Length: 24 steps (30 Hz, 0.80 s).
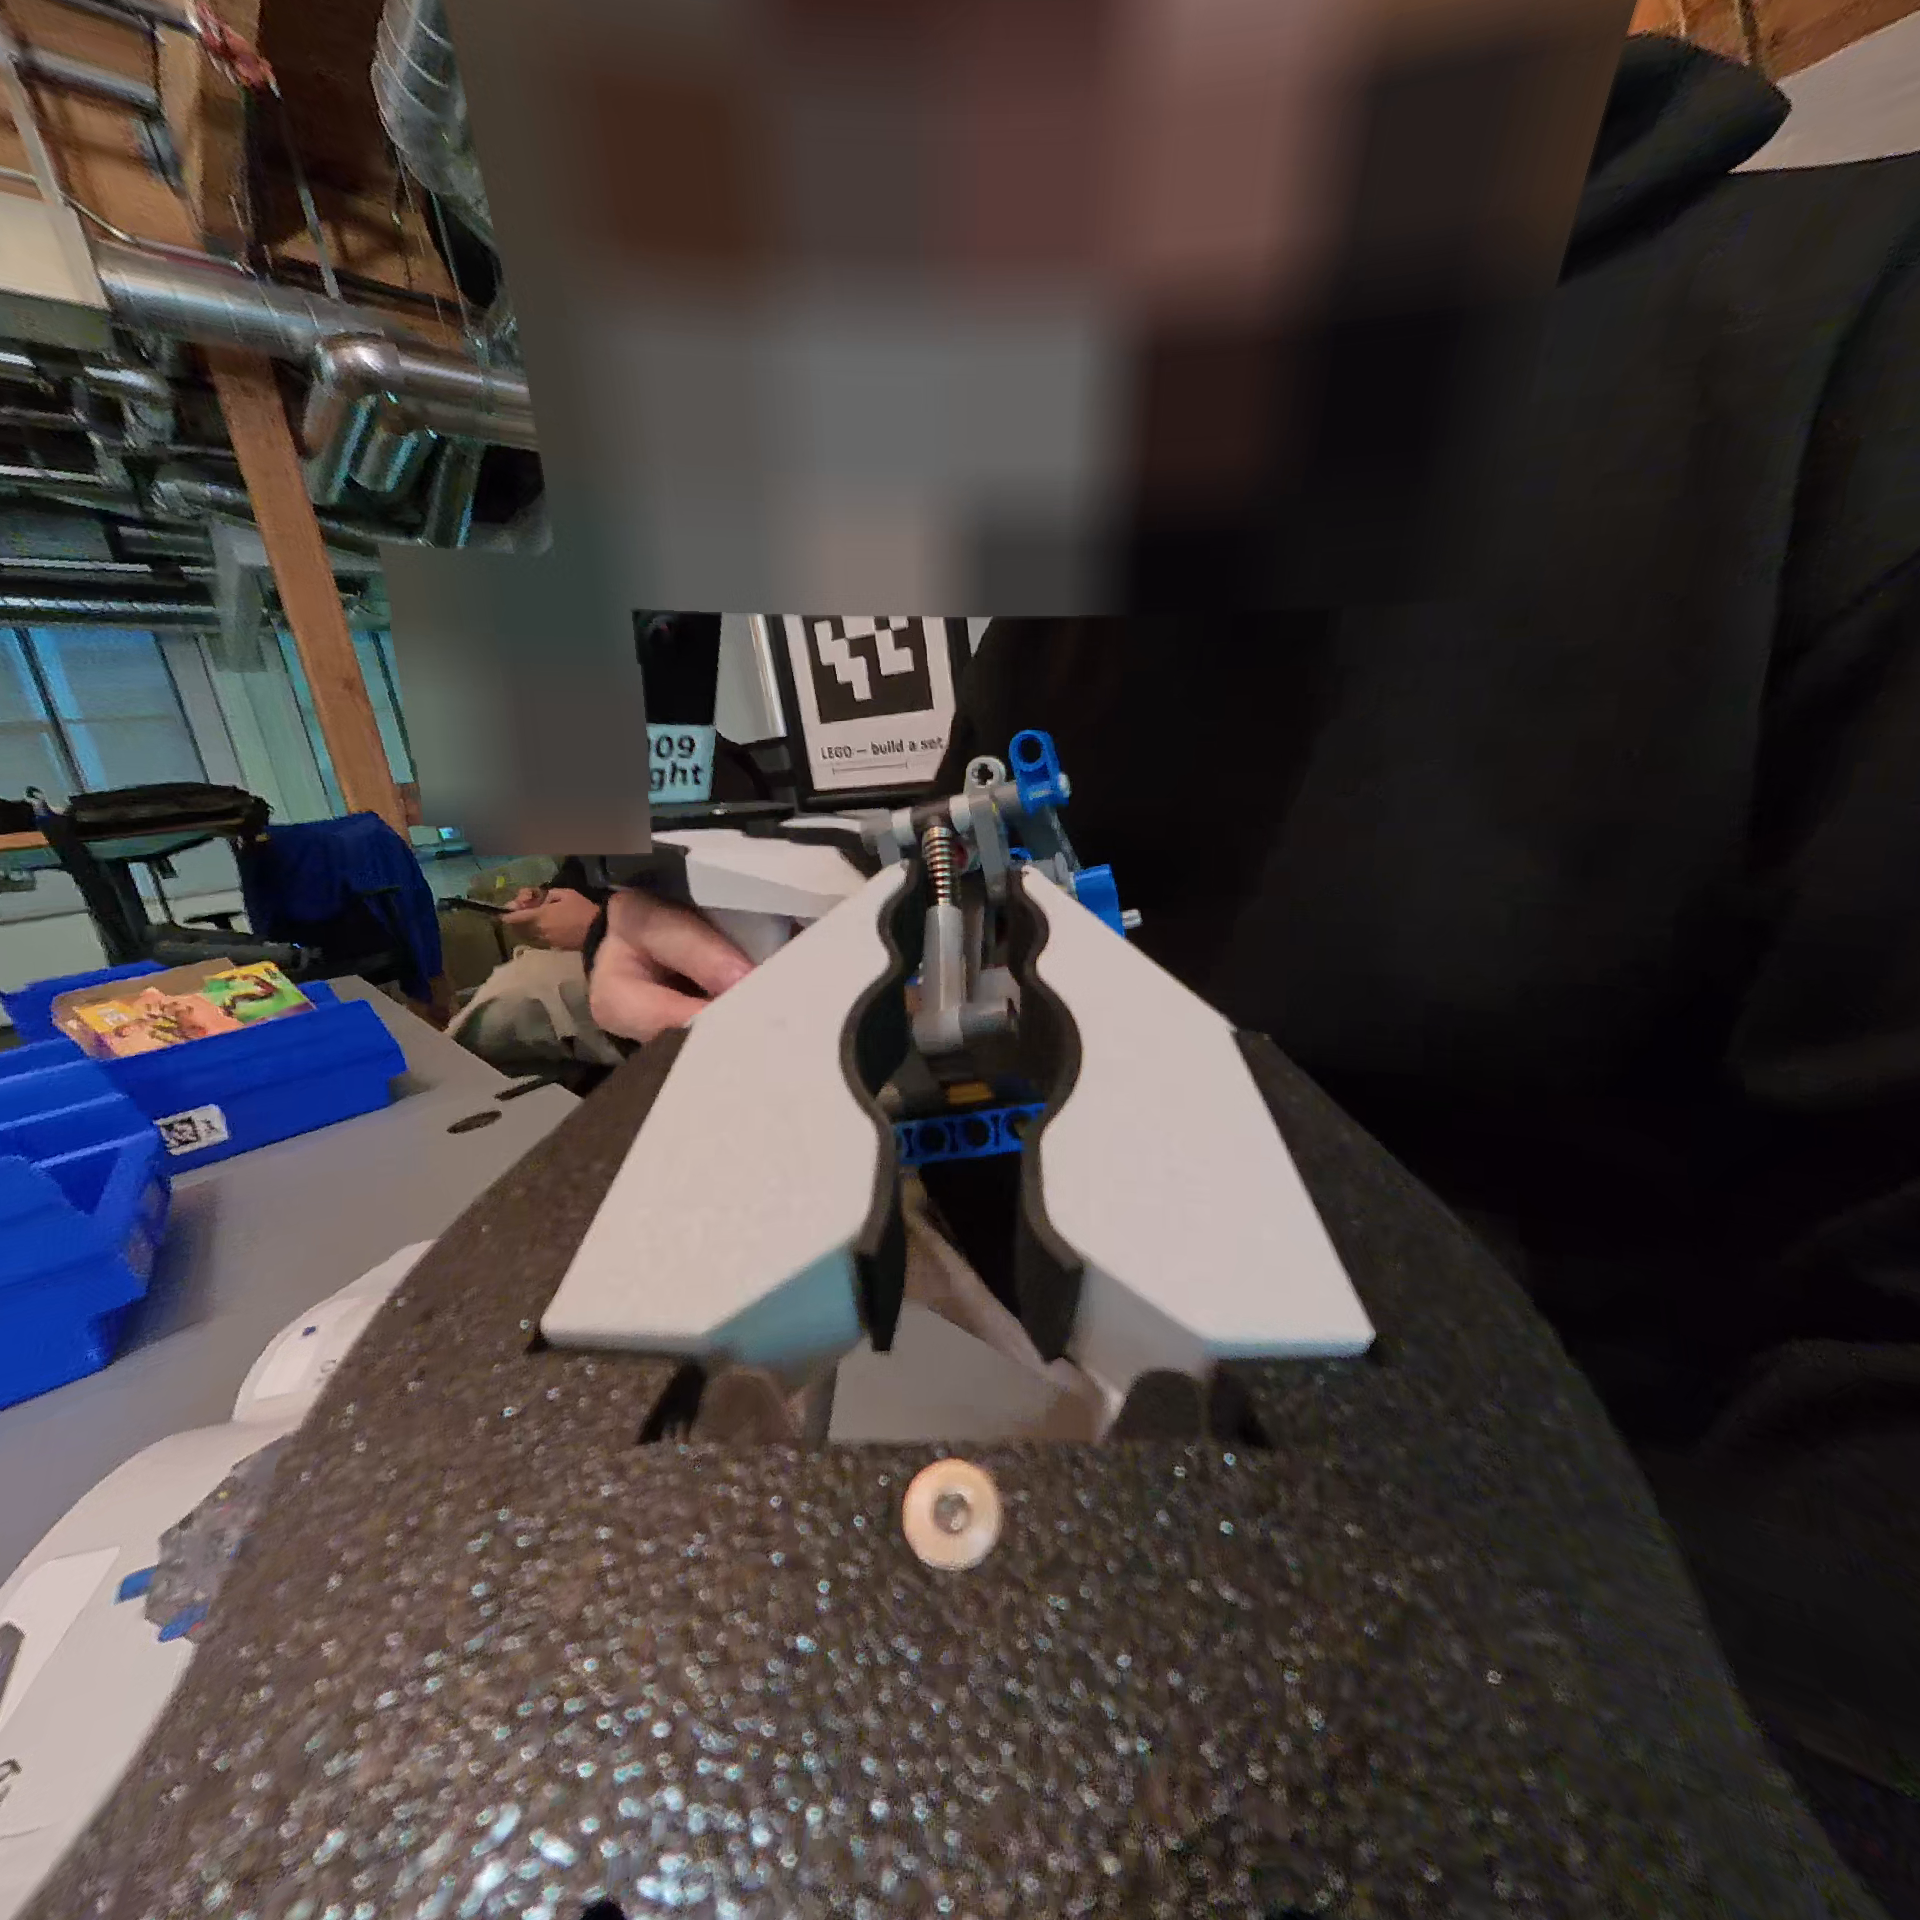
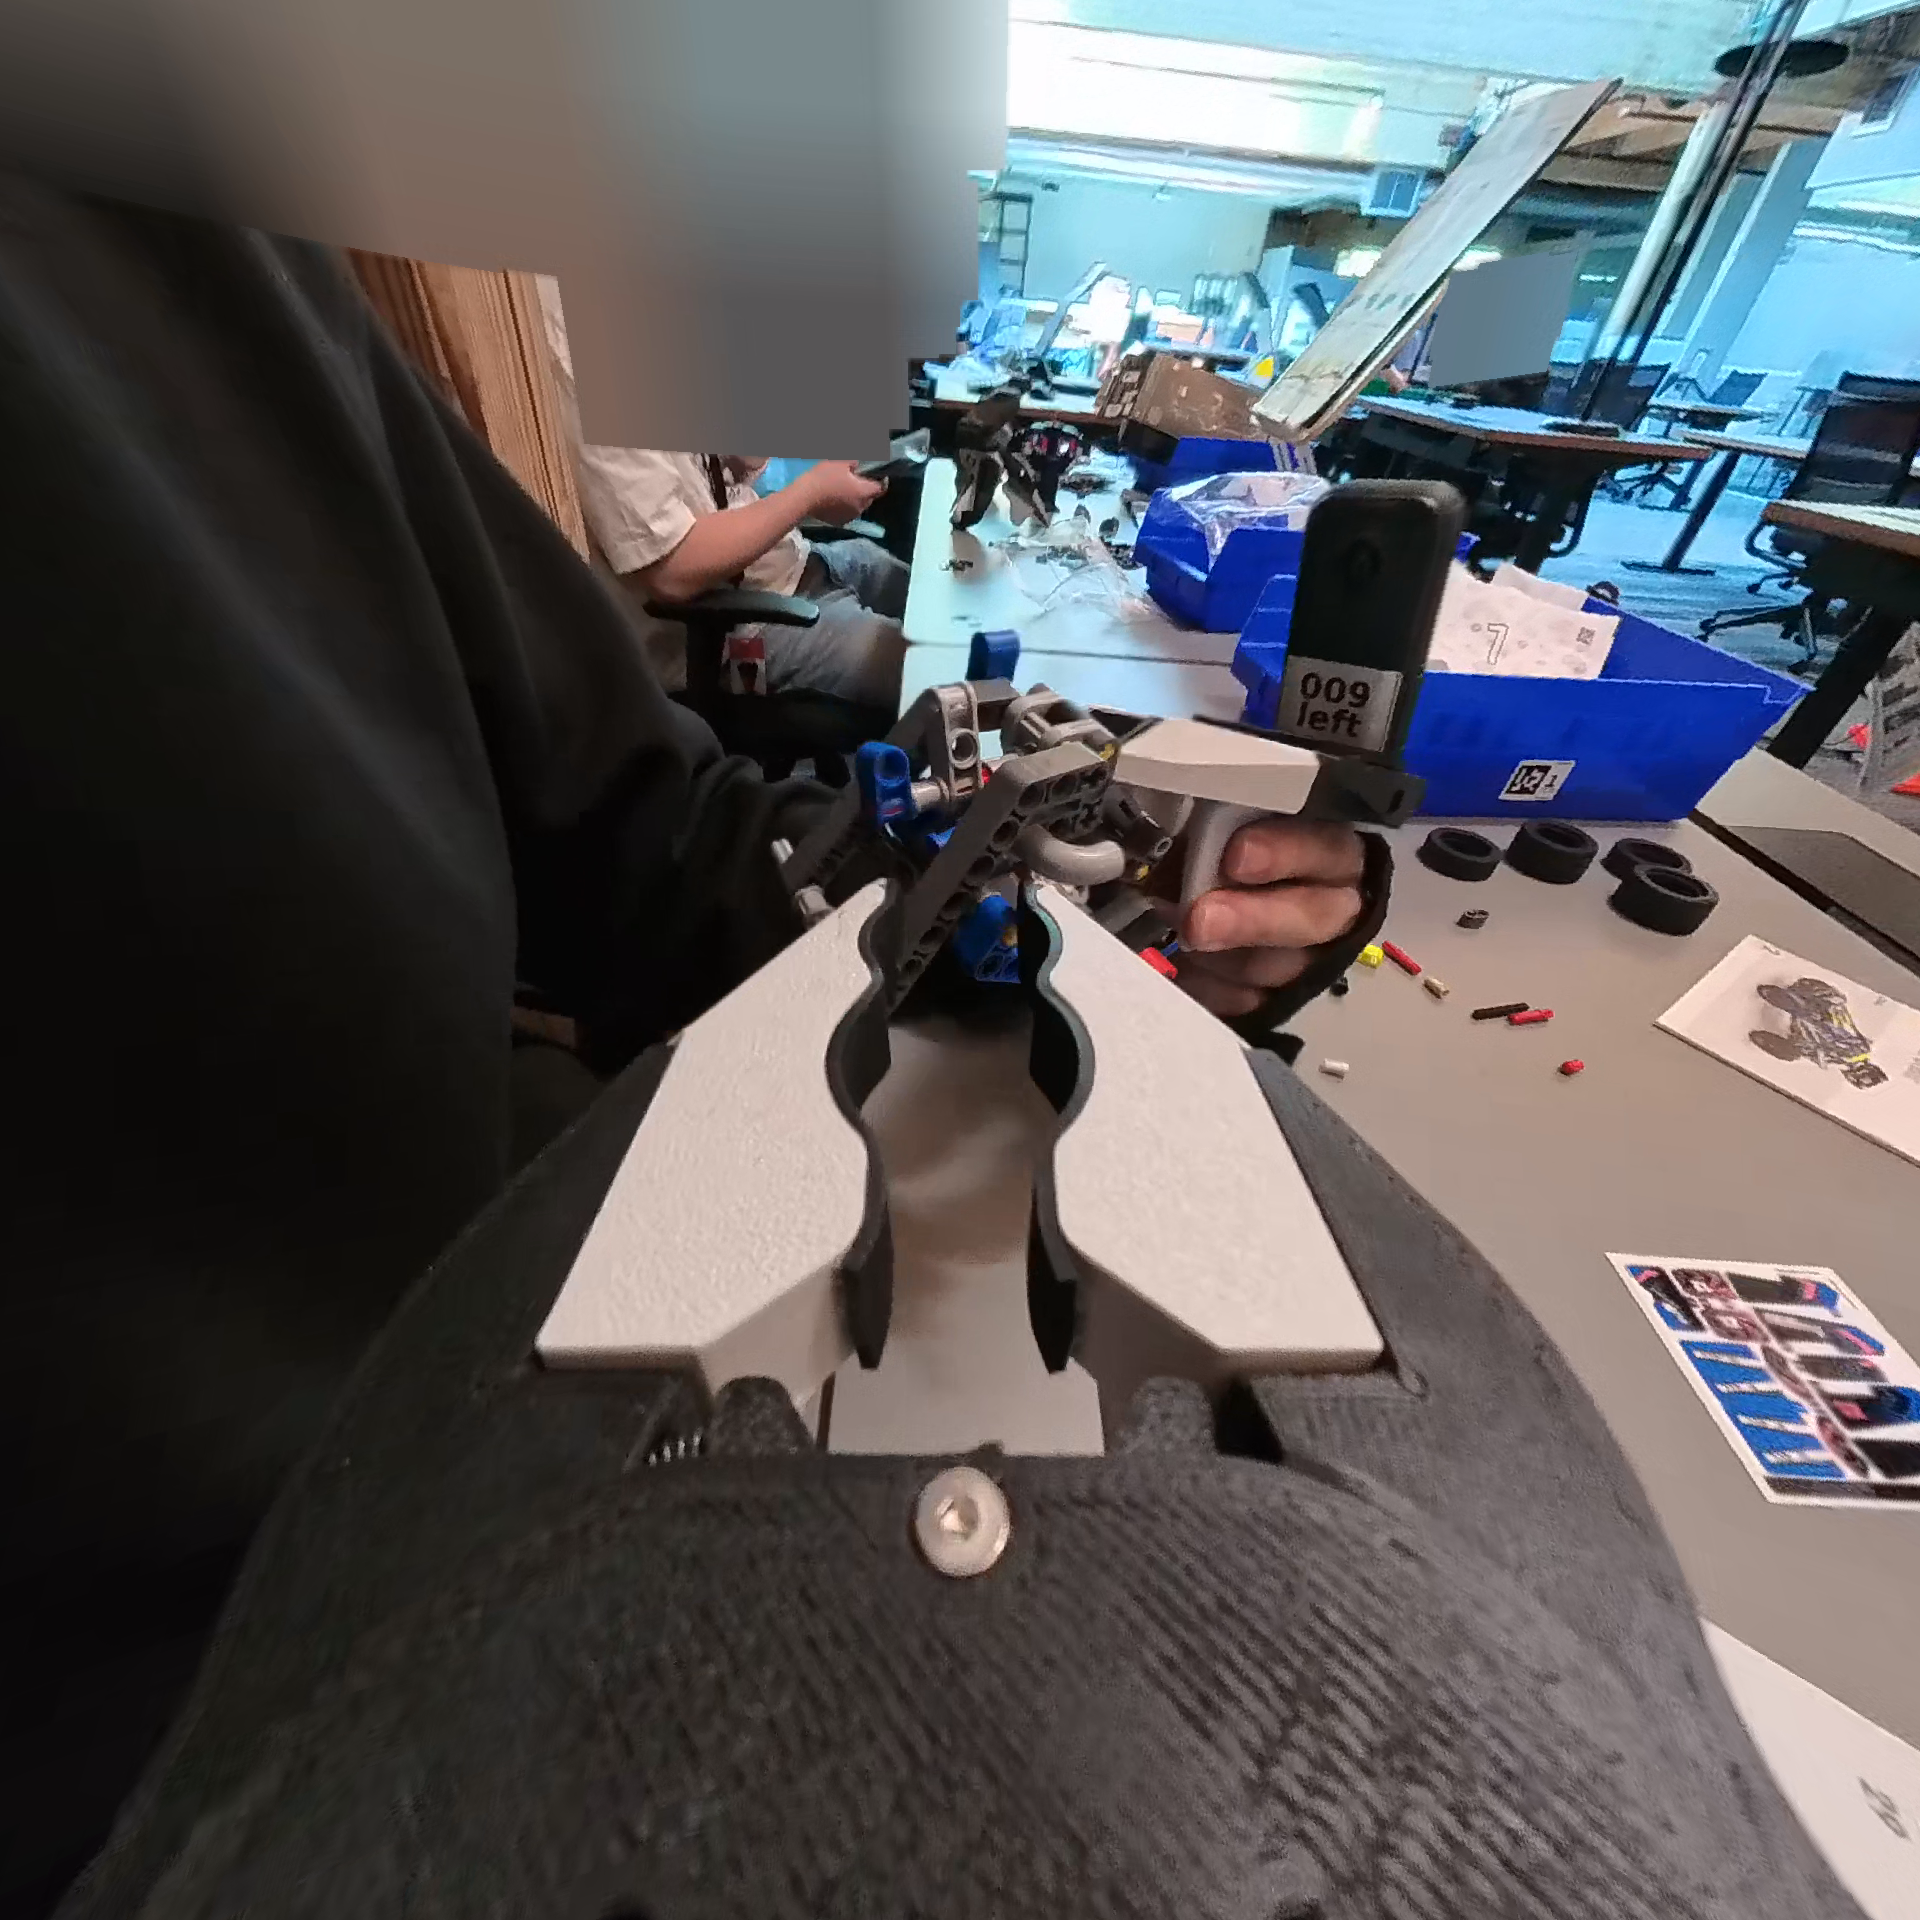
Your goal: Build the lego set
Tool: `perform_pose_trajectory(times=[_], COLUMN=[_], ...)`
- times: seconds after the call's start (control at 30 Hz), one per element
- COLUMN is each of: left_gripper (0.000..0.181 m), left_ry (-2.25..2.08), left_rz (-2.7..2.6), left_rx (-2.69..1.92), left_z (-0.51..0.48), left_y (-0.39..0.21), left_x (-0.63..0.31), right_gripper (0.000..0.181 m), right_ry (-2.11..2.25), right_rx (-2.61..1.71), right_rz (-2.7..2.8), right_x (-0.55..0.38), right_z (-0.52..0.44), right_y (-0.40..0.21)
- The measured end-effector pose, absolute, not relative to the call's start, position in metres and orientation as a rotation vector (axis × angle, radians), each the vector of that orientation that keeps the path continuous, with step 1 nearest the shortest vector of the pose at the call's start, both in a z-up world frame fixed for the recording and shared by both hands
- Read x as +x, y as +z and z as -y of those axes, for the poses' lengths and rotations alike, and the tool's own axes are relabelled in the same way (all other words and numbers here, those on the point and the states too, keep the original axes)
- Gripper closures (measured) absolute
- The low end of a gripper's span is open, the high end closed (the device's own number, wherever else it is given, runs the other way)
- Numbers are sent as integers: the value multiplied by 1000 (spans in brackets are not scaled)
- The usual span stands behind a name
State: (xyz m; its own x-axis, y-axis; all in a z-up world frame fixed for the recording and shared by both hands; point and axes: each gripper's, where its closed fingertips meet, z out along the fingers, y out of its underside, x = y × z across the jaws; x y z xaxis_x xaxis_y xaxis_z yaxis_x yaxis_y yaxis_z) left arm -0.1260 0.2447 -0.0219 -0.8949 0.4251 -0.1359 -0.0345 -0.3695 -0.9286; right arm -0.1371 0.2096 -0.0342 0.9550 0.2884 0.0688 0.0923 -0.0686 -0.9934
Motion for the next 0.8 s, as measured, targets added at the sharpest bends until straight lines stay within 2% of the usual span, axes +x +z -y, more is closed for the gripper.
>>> perform_pose_trajectory(times=[0.17,0.3,0.5,0.57,0.6,0.73,0.8], left_gripper=[169,169,169,170,177,178,178], left_ry=[2451,2506,2569,2589,2602,2611,2606], left_rz=[1522,1517,1502,1473,1454,1462,1602], left_rx=[-462,-421,-346,-325,-315,-282,-153], left_z=[-248,-246,-243,-245,-246,-243,-240], left_y=[-12,-9,-6,-4,-3,-4,-15], left_x=[-114,-106,-95,-92,-91,-86,-68], right_gripper=[153,154,151,155,157,165,181], right_ry=[183,114,93,58,50,59,-28], right_rx=[-1533,-1458,-1554,-1571,-1575,-1568,-1540], right_rz=[151,-9,-44,-29,-28,-41,-86], right_x=[-126,-101,-94,-93,-93,-93,-72], right_z=[-218,-213,-201,-198,-198,-202,-203], right_y=[-18,-3,-5,-5,-5,-6,-14])
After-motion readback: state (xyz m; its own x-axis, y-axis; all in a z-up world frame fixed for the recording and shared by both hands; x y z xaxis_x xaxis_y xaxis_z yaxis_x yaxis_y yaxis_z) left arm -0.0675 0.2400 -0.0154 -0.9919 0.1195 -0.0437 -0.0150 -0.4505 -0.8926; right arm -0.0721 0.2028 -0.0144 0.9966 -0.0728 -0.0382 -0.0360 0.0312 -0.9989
